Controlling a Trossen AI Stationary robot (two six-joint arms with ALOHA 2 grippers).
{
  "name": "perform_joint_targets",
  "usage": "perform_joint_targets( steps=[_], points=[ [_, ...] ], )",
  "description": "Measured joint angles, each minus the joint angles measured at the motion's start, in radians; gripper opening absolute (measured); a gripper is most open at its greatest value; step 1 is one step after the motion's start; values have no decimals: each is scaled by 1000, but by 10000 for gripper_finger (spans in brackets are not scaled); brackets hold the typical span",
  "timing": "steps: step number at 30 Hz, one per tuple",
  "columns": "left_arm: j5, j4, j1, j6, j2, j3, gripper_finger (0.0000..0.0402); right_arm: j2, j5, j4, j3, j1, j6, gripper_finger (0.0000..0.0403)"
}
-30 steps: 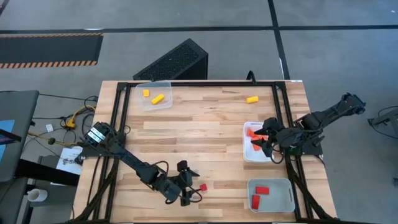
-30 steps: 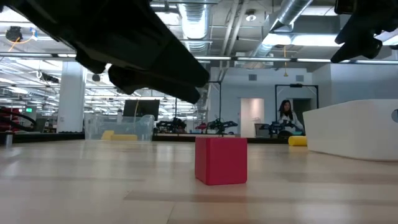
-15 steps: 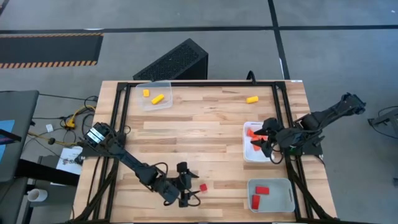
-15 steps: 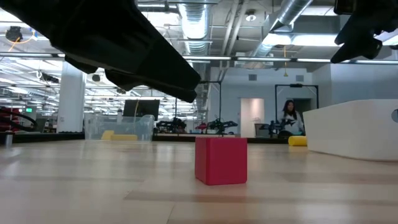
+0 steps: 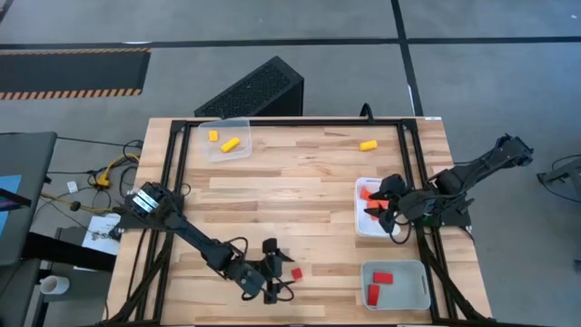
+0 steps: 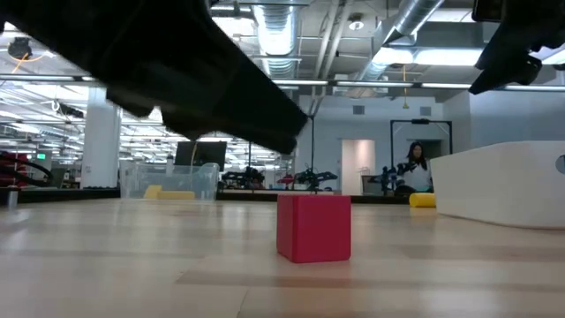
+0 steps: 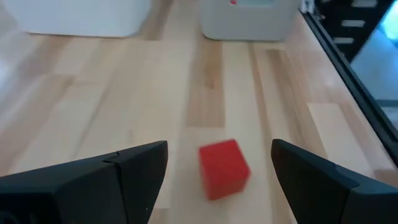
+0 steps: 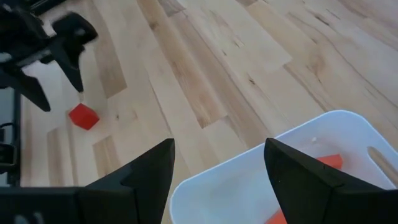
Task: Sort & place blocks by color
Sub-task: Put the red block into the gray bin
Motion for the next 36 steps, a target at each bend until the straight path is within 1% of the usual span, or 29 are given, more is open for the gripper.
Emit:
perform_joint_targets(
  steps=[1,6,10,13,16,20,27,29,31,33,36],
  points=[
    [15,22,0,4,20,4,274,-2,0,-1,0,1,0,270],
    [24,-26,1,16,80,84,274,-2,0,2,0,12,1,270],
    [39,-107,6,21,126,153,274,-2,0,5,0,24,1,270],
    [8,-185,10,-10,141,190,274,-2,3,14,0,34,1,270],
    [4,-248,14,-54,154,186,274,-2,3,29,0,39,1,270],
    [23,-280,24,-121,149,190,274,-2,3,29,0,39,1,270],
    [16,-285,26,-129,151,188,269,-2,8,29,0,39,1,270],
    [15,-293,26,-121,151,188,254,-2,8,29,0,39,1,270],
    [15,-304,26,-113,150,190,228,-2,8,30,0,39,1,270],
    [15,-309,26,-105,150,190,191,-2,8,33,0,39,1,270],
    [15,-293,29,-88,148,190,122,-2,8,46,0,39,0,270]
  ],
)
